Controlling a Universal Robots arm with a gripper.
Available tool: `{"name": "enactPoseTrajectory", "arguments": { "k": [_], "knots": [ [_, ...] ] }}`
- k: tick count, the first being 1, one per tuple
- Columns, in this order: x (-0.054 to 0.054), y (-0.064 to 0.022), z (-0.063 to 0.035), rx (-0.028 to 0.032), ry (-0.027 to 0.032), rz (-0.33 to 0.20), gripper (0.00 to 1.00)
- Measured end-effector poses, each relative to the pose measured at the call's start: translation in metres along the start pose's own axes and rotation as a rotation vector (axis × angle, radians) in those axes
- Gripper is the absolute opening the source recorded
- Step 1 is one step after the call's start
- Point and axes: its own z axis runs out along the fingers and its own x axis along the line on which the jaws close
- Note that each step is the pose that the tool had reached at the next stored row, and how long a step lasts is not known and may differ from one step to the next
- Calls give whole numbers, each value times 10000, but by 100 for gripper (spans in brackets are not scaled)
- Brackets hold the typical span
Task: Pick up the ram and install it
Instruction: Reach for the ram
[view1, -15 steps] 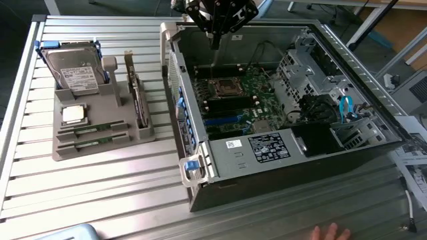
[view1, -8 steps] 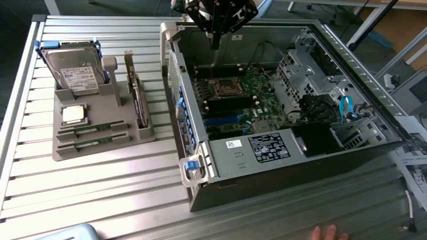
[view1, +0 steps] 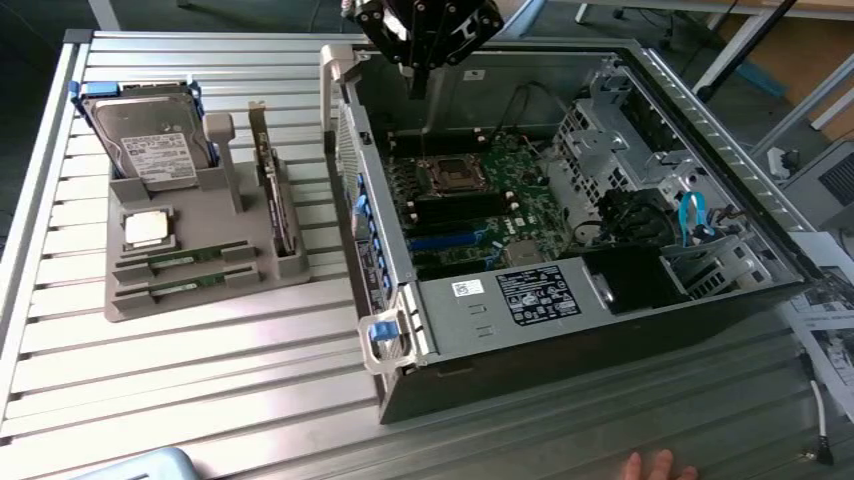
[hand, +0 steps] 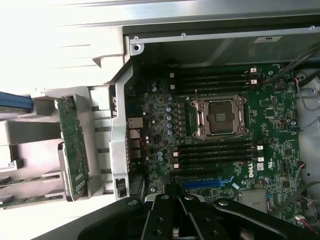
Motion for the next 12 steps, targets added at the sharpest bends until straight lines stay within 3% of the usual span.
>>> {"name": "enactPoseTrajectory", "arguments": {
  "k": [7, 12],
  "knots": [
    [82, -6, -2, 0, 2, -1, 11],
    [150, -11, -4, 4, 39, 1, 11]
  ]
}}
